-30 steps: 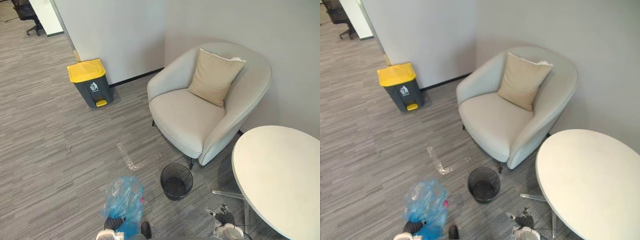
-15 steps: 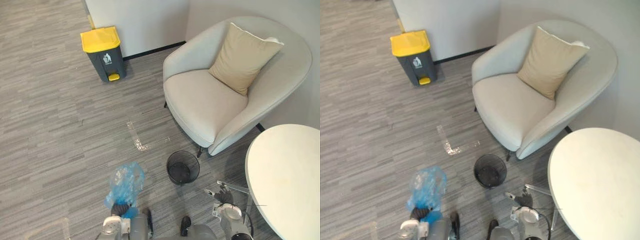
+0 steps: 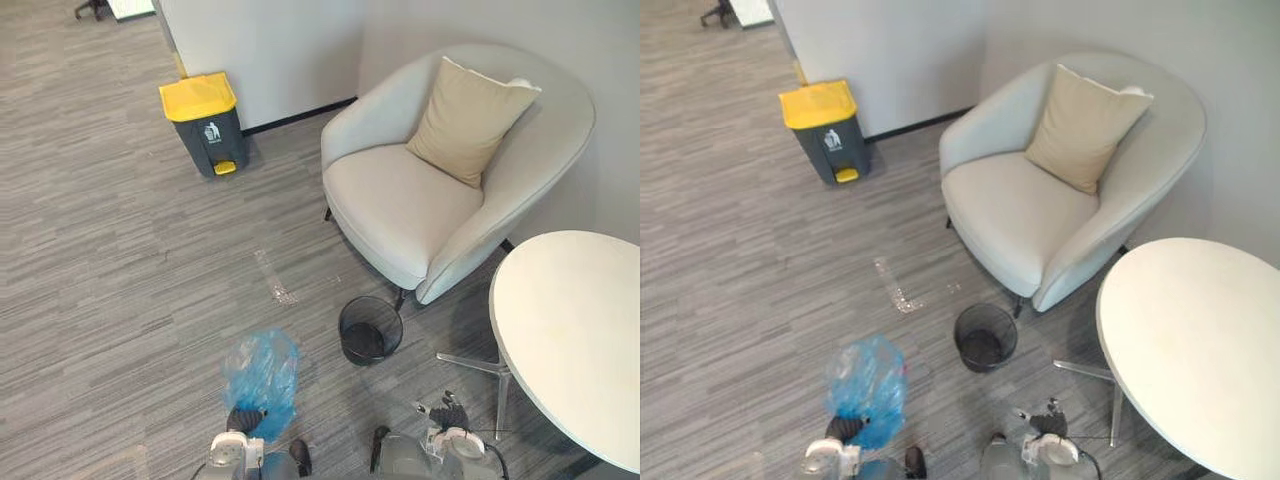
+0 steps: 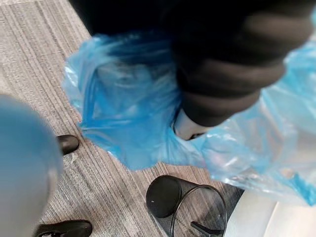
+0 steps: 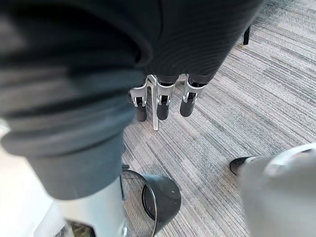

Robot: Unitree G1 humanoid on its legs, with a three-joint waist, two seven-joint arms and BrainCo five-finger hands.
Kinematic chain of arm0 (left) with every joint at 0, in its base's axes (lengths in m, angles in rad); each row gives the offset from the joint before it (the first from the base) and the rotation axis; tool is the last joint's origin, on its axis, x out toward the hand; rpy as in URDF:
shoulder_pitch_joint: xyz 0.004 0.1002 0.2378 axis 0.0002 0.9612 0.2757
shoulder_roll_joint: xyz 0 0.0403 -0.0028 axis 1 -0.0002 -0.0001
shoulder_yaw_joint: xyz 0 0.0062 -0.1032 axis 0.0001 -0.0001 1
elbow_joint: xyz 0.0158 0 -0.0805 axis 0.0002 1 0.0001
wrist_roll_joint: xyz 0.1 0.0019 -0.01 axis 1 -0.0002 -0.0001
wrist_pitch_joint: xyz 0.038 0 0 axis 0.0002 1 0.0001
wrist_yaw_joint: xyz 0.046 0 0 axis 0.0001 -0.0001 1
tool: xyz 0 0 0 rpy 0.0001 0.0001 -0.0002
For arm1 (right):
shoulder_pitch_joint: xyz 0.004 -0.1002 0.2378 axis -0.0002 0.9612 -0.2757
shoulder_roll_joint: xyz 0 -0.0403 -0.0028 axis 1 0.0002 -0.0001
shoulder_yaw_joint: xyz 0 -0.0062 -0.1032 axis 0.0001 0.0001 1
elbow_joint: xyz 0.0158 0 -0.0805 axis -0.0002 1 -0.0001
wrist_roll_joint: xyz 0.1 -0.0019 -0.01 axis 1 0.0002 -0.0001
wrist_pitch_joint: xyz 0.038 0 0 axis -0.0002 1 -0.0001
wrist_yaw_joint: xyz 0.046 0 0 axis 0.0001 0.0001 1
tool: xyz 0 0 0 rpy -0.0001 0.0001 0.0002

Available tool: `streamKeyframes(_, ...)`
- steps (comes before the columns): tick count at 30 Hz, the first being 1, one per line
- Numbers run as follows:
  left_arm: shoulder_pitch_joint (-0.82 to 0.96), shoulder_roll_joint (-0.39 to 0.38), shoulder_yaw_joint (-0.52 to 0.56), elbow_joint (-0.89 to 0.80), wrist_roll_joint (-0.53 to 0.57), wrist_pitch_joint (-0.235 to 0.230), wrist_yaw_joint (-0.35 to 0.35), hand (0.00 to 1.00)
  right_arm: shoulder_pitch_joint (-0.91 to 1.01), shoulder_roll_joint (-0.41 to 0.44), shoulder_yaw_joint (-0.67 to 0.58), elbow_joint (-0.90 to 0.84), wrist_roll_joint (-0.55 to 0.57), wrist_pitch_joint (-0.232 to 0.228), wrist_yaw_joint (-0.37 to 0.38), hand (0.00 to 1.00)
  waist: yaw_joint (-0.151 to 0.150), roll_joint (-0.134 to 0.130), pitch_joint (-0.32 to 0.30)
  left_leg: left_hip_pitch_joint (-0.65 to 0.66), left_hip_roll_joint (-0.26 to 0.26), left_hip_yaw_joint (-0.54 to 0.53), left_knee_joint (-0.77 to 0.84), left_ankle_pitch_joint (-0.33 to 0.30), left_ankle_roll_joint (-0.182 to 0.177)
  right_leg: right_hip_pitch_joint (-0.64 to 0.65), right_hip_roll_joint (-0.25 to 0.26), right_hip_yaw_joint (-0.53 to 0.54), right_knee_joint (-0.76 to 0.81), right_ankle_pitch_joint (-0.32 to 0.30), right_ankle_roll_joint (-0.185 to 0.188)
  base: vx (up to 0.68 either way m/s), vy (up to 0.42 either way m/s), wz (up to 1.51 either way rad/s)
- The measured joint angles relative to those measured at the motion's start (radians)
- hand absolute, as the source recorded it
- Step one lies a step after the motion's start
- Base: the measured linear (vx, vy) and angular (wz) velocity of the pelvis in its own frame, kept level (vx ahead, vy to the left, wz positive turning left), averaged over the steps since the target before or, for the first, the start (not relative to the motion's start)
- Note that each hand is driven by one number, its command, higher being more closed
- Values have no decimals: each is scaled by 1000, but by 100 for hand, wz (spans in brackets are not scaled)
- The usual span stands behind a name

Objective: Gather rubbish on tea table into small bin, then transfer packed bag to large trash can.

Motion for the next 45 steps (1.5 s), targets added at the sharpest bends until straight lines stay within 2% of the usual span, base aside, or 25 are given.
streamKeyframes(2, 3, -7, 29, -14, 14, 1, 1, 100, 20, 6, 3, -12, 0, -1, 1, 0, 3, -8, -3, -19, 6, -20, 22, -6, -7, -13, 10, 8, 20, -31, 8, -133, -177, 26)
streamKeyframes(5, 6, -31, 33, -12, 23, 1, 3, 100, 40, 6, -7, -10, 1, -1, 0, 0, 11, 18, -25, -21, 31, -49, -52, 11, -33, 16, 66, -14, -90, -31, 9, -13, -108, 22)
streamKeyframes(7, 1, -36, 38, -2, 26, 1, 4, 100, 37, -4, -6, 3, 1, -1, 0, 0, 16, 23, -33, -21, 45, -63, -97, 28, -41, 26, 99, -8, -144, -31, 9, 69, -74, 16)
streamKeyframes(11, -10, -31, 33, 38, 27, 1, 8, 100, 37, -6, -4, 11, 1, -1, 0, 0, 16, 26, -40, -13, 45, -103, -115, 65, -42, 55, 118, -9, -170, -26, 2, 137, -47, 22)
streamKeyframes(15, -20, -20, 16, 50, 26, 2, 8, 100, 23, -13, -5, 45, 2, -1, -4, 0, 14, 26, -53, -52, 29, -162, -26, 69, -48, 110, 102, -71, -181, 27, -45, 242, -23, 61)
streamKeyframes(17, -22, -9, -2, 32, 26, 2, 9, 100, 4, -19, -10, 55, 2, -1, -4, 0, 16, 25, -54, -95, 37, -110, 43, 70, -46, 135, 88, -131, -169, 36, -55, 236, 27, 109)
streamKeyframes(19, -30, -6, -23, 14, 26, 4, 13, 100, -20, -30, -18, 72, 2, -4, -7, 0, 13, 37, -46, -91, 65, -36, 61, 84, -28, 91, 83, -165, -52, 16, -50, 157, 21, 95)
streamKeyframes(20, -33, 1, -30, 7, 26, 4, 16, 100, -29, -31, -13, 74, 2, -6, -8, 0, 14, 34, -49, -100, 74, -10, 63, 86, -26, 105, 103, -146, -160, 11, -46, 75, -19, 87)
streamKeyframes(21, -33, 11, -30, 4, 26, 3, 16, 100, -33, -27, -12, 73, 2, -7, -8, 0, 19, 15, -53, -106, 65, 2, 65, 86, -25, 118, 96, -147, -231, 82, -56, 52, -41, 99)
streamKeyframes(22, -48, 23, -30, 12, 26, 5, 17, 100, -42, -30, -13, 74, 2, -7, -9, 0, 20, 7, -49, -119, 63, 10, 78, 81, -22, 136, 87, -171, -250, 71, -55, 61, -46, 82)
streamKeyframes(25, -60, 14, -51, 19, 27, 7, 17, 100, -64, -49, -12, 76, 1, -7, -11, 0, 25, 24, -32, -139, 76, 43, 112, 82, -23, 153, 90, -203, -259, 75, -58, 88, -11, 40)
streamKeyframes(27, -40, 14, -50, 34, 27, 7, 17, 100, -62, -58, -9, 82, 0, 2, -11, 0, 28, 29, -30, -124, 75, 52, 111, 60, -16, 167, 89, -202, -248, 71, -50, 72, 70, 1)
streamKeyframes(28, -34, 12, -51, 39, 27, 7, 17, 100, -61, -63, -6, 82, -2, 2, -11, 0, 24, 40, -26, -118, 77, 52, 115, 17, -1, 160, 86, -202, -208, 42, -15, 57, 99, 2)
streamKeyframes(30, -42, 10, -51, 60, 34, 8, 17, 100, -62, -66, -4, 87, -2, 6, -12, 0, 20, 42, -14, -102, 69, 59, 122, -78, 7, 106, 52, -183, -49, -30, 12, 45, 139, 6)
streamKeyframes(31, -45, 19, -52, 66, 34, 8, 18, 100, -71, -66, 1, 86, -3, 12, -11, 0, 23, 32, -7, -88, 48, 65, 120, -97, 6, 13, 5, -140, 160, -35, 4, 40, 175, -2)
streamKeyframes(32, -44, 24, -53, 67, 34, 8, 19, 100, -69, -63, 10, 86, -3, 13, -12, 0, 22, 26, -4, -74, 37, 65, 113, -99, 10, -22, -9, -117, 237, -21, -17, 134, 202, -3)
streamKeyframes(33, -38, 40, -53, 69, 35, 13, 21, 100, -53, -51, 41, 87, -4, 13, -8, 0, 11, 13, 4, -17, 16, 61, 93, -105, 29, -110, 3, -22, 398, -37, -14, 217, 117, 3)
streamKeyframes(34, -29, 48, -50, 69, 36, 21, 24, 100, -53, -47, 41, 84, -2, 11, -10, 0, 7, 17, 6, 11, 15, 57, 82, -109, 43, -131, 32, -3, 406, -68, -15, 204, 83, 5)
streamKeyframes(35, -29, 49, -50, 71, 36, 22, 24, 100, -54, -48, 44, 84, -3, 11, -10, 0, 6, 17, 6, 16, 15, 55, 81, -110, 44, -133, 39, -4, 401, -72, -17, 192, 30, 21)
streamKeyframes(38, -55, 58, -51, 74, 36, 23, 23, 100, -70, -48, 59, 84, -12, 11, -10, 0, -15, 19, 6, 55, 24, 10, 38, -112, 40, -190, 118, -27, 212, -81, -49, 330, -18, 51)
streamKeyframes(39, -70, 66, -52, 75, 36, 23, 21, 100, -74, -48, 60, 85, -25, 11, -10, 0, -23, 11, 2, 71, 21, -15, 20, -111, 20, -185, 149, -14, 49, -19, -58, 213, -22, 46)
streamKeyframes(40, -72, 68, -54, 75, 36, 23, 21, 100, -70, -47, 61, 85, -28, 11, -9, 0, -24, 5, -1, 75, 15, -22, 14, -114, 14, -183, 152, -3, 6, 7, -62, 403, -73, 71)
streamKeyframes(41, -86, 58, -57, 86, 44, 23, 19, 100, -55, -53, 49, 90, -29, 11, -7, 0, -28, 5, -5, 98, 15, -59, 9, -130, -9, -162, 156, 1, -16, 99, -125, 462, -73, 52)
streamKeyframes(42, -87, 47, -57, 85, 51, 21, 16, 100, -53, -62, 24, 90, -31, 11, -9, 0, -25, 37, -10, 120, 43, -74, 2, -129, -18, -138, 175, -17, -22, 82, -133, 557, -87, 50)
streamKeyframes(45, -90, 35, -49, 81, 59, 22, 15, 100, -48, -57, 14, 89, -31, 14, -8, 0, -28, 54, -5, 126, 81, -73, 104, -119, -48, -49, 191, -56, -53, 50, -150, 455, -92, 44)
